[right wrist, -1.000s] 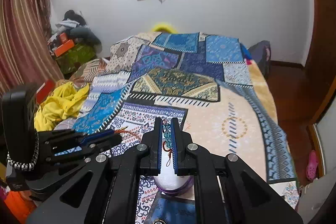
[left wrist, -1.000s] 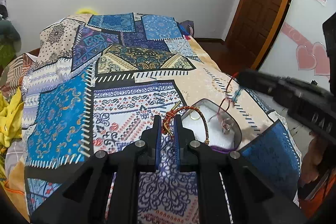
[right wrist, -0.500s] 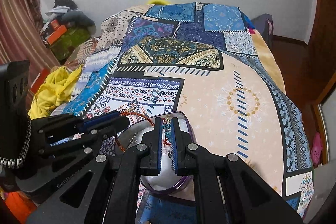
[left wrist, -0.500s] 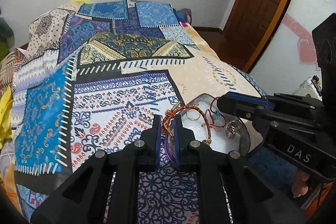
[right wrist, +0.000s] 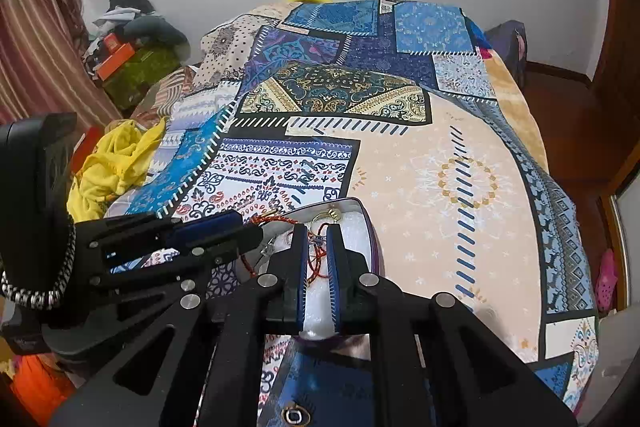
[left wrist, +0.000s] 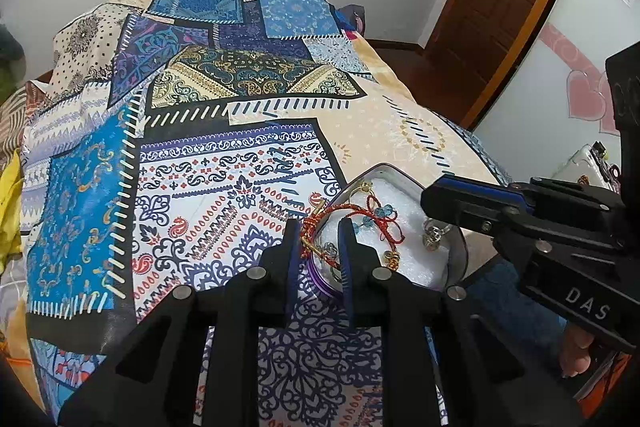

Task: Organize jewelry
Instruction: 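Open the left tool to drop the bracelet while the right tool releases the earring, then lower the right tool onto the small gold ring and close its fingers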

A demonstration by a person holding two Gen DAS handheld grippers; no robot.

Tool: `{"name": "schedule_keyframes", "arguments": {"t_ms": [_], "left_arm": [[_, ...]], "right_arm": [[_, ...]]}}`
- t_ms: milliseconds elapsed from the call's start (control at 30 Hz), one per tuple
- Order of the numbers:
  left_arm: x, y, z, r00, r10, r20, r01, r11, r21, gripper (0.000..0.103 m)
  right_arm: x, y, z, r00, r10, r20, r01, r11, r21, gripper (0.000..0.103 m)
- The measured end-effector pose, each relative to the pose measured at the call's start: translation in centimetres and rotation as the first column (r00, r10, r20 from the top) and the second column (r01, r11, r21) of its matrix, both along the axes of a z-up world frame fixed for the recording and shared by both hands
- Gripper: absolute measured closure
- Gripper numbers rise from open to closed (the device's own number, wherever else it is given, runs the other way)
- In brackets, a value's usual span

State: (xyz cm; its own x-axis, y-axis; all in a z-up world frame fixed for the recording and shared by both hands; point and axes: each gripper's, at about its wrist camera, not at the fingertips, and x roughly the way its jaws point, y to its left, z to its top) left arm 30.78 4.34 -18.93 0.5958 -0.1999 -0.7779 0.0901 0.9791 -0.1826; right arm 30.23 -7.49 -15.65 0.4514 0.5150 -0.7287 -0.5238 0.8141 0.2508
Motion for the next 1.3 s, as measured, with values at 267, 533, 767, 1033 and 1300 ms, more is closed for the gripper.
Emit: {"name": "schedule_keyframes", "arguments": {"t_ms": [267,533,767,1033,1300], "left_arm": [[-2.0,-0.1,2.0,0.999,-0.001,0.039,0.000,1.000,0.018,0.085],[-5.1,0.2,4.7,0.996,0.015,0.088,-0.017,1.000,0.020,0.077],[-8.3,0.2,6.4,0.993,0.015,0.120,-0.018,0.999,0.027,0.066],[-11.1,-0.6,6.0,0.994,-0.012,0.107,0.008,0.999,0.034,0.060],[-11.8,-1.2,3.1,0.999,-0.028,0.040,0.026,0.998,0.053,0.060]], "right_arm": [[-2.3,-0.6,2.0,0.997,0.004,0.076,-0.002,0.999,-0.033,0.094],[-5.2,-1.0,3.8,0.987,0.010,0.160,0.002,0.997,-0.075,0.093],[-7.5,-2.0,4.4,0.979,-0.002,0.202,0.018,0.997,-0.080,0.073],[-8.8,-2.9,2.9,0.985,-0.005,0.172,0.021,0.996,-0.092,0.072],[-8.9,-2.4,-1.5,0.998,0.024,0.062,-0.015,0.990,-0.143,0.072]]}}
